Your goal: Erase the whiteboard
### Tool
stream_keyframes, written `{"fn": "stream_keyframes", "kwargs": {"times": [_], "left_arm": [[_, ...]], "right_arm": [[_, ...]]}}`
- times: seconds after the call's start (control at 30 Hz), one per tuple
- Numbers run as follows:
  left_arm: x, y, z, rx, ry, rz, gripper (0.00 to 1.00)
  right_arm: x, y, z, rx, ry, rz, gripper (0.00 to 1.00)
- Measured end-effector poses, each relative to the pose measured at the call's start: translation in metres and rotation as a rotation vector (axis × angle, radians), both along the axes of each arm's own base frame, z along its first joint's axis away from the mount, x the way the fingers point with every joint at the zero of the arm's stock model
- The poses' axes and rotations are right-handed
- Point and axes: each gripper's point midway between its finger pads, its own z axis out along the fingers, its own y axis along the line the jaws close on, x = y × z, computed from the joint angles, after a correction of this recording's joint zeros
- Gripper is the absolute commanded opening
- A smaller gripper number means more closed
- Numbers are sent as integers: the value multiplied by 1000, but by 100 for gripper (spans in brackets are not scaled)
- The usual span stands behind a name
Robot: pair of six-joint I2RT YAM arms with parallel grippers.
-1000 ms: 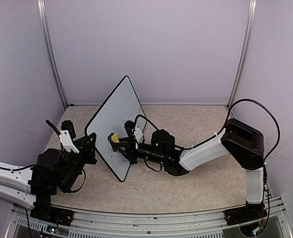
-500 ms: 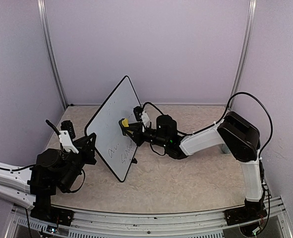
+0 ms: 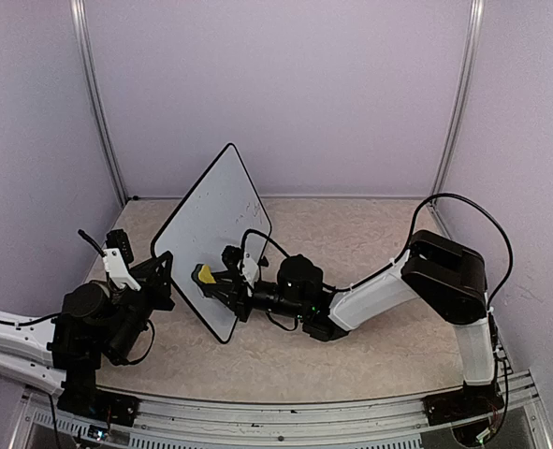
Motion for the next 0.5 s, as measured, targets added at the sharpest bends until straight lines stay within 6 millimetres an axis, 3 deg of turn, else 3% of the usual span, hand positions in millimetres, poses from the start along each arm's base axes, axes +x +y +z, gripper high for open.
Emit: {"fn": "stream_keyframes", "kwargs": {"times": [0.13, 0.23, 0.37, 0.5], "left_arm": [[0, 2, -1, 0, -2, -1, 0], [-1, 2, 0, 0, -3, -6, 0], [-1, 1, 0, 8, -7, -14, 0], [-1, -1, 0, 14, -10, -25, 0]], "right_arm": [[-27, 6, -4, -8, -16, 62, 0], [-36, 7, -7, -12, -19, 91, 0], [-42, 7, -12, -21, -17, 110, 0], [-37, 5, -11, -17, 7, 114, 0]]}}
